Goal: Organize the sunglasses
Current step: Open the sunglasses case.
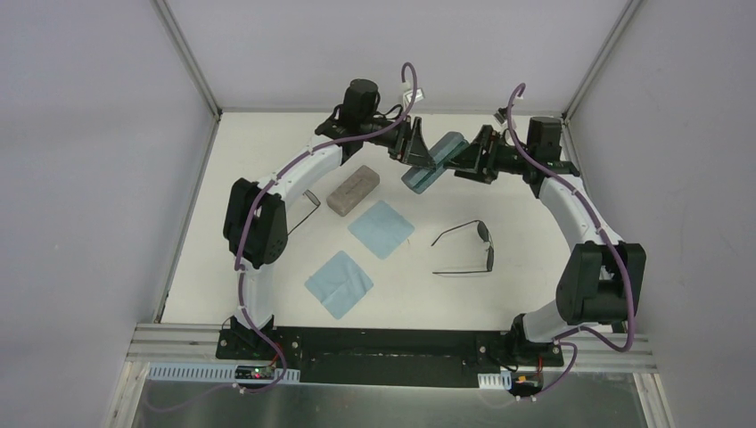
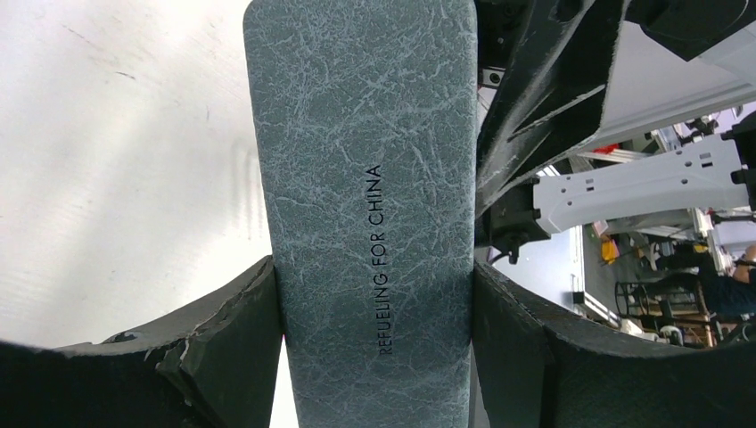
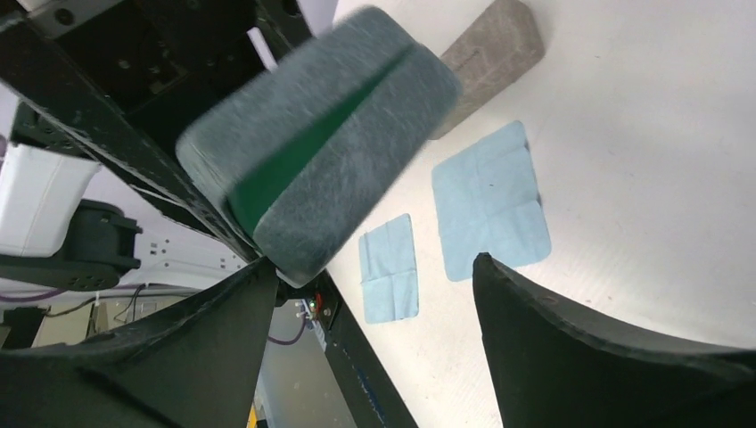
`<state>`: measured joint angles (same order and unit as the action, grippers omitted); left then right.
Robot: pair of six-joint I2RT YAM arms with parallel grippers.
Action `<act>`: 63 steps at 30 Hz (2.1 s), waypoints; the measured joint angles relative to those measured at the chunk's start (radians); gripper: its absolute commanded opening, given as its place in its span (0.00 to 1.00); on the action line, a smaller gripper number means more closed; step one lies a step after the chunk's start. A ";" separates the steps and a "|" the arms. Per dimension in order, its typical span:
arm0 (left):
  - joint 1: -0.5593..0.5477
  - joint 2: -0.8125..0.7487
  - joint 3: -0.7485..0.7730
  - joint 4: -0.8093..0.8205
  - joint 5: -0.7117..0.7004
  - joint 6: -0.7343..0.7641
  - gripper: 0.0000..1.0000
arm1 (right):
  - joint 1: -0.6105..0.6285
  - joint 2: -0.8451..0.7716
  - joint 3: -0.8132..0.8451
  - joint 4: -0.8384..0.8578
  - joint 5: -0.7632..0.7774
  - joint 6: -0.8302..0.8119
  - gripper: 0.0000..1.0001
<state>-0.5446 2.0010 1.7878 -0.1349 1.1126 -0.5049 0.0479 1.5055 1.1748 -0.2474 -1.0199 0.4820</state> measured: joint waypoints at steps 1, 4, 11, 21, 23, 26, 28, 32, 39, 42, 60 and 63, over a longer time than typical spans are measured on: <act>0.002 0.000 0.000 0.000 -0.003 0.000 0.00 | -0.004 0.001 0.000 -0.014 0.007 -0.011 0.80; 0.009 0.000 0.000 0.003 -0.015 -0.002 0.00 | -0.021 0.005 -0.005 -0.062 0.037 -0.044 0.80; 0.010 0.002 -0.001 0.015 -0.031 -0.002 0.00 | -0.040 0.008 -0.034 -0.127 0.088 -0.086 0.81; -0.013 0.000 -0.002 0.091 0.049 -0.032 0.00 | -0.080 0.031 -0.056 -0.156 0.197 -0.110 0.82; -0.012 0.000 -0.002 0.091 0.049 -0.031 0.00 | -0.084 0.028 -0.057 -0.156 0.185 -0.110 0.82; -0.010 0.000 -0.005 0.088 0.050 -0.030 0.00 | -0.095 0.011 -0.055 -0.172 0.153 -0.117 0.82; -0.005 0.000 -0.010 0.082 0.054 -0.029 0.00 | -0.107 -0.008 -0.028 -0.226 0.132 -0.150 0.82; 0.021 0.000 -0.046 0.057 0.070 -0.025 0.00 | -0.120 -0.045 0.114 -0.379 0.104 -0.311 0.77; 0.089 0.000 -0.114 0.029 0.113 -0.029 0.00 | 0.128 -0.170 0.281 -0.657 0.262 -0.875 0.52; 0.094 0.000 -0.134 0.029 0.149 -0.036 0.00 | 0.303 -0.214 0.254 -0.715 0.381 -1.094 0.52; 0.086 -0.001 -0.294 0.230 0.330 -0.272 0.00 | 0.629 -0.124 0.189 -0.776 0.724 -1.796 0.50; 0.086 -0.003 -0.301 0.273 0.338 -0.307 0.00 | 0.647 -0.114 0.189 -0.808 0.738 -1.835 0.50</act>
<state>-0.4587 1.9976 1.4872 0.1383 1.4502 -0.8120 0.6945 1.3918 1.3640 -1.0554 -0.2817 -1.3533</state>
